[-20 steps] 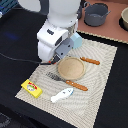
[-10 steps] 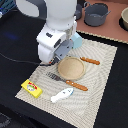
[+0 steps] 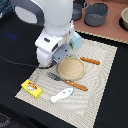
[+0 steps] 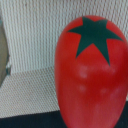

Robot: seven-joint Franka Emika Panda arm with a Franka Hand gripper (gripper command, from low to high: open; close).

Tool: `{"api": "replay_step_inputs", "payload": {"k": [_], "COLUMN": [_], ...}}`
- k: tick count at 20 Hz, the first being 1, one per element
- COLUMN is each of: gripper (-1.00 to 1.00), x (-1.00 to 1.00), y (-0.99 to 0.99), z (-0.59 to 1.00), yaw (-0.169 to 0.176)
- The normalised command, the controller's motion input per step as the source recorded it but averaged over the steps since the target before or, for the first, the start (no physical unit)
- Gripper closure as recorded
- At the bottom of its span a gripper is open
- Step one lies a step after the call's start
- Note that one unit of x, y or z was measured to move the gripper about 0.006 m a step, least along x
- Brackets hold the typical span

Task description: Interact with the objects in diverse but meaningful ways.

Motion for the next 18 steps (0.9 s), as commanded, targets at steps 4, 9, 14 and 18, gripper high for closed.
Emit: {"api": "replay_step_inputs", "payload": {"k": [4, 9, 14, 18], "gripper": [1.00, 1.00, 1.00, 1.00], "x": [-0.40, -0.33, 0.26, 0.77], "y": [0.05, 0.06, 0.15, 0.04], "z": [-0.39, -0.27, 0.66, 1.00], "yaw": [0.000, 0.000, 0.000, -0.012]}}
